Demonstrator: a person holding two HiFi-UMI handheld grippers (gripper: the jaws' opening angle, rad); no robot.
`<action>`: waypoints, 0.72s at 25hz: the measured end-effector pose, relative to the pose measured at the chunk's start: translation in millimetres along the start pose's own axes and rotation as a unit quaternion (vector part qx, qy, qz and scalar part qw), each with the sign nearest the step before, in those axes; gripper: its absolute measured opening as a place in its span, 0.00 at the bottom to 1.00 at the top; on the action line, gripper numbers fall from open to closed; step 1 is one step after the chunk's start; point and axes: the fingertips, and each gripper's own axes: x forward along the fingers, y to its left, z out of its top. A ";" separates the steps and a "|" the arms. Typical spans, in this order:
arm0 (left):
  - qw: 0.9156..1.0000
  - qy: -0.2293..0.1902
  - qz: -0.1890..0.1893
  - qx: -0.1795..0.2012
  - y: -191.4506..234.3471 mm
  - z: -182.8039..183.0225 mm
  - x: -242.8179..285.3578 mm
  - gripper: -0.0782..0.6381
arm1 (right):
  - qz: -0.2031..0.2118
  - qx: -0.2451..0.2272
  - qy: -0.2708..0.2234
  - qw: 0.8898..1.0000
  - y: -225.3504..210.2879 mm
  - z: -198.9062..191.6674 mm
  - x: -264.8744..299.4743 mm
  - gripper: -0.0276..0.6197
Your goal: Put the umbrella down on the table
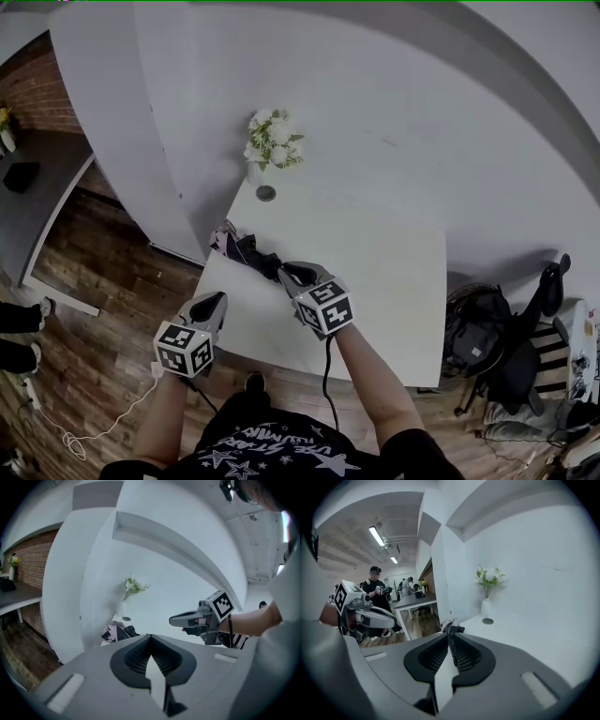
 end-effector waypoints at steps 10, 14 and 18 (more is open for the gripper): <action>0.999 -0.015 -0.013 0.027 -56.8 2.4 -25.1 0.11 | 0.005 0.028 -0.030 0.999 16.0 -9.9 -67.7 0.06; 0.999 -0.018 -0.022 0.032 -79.0 -2.4 -36.4 0.11 | -0.016 0.023 -0.033 0.999 19.5 -20.1 -92.6 0.06; 0.999 -0.026 -0.024 0.031 -96.7 -5.1 -50.3 0.11 | -0.029 0.035 -0.042 0.998 25.9 -30.7 -116.6 0.06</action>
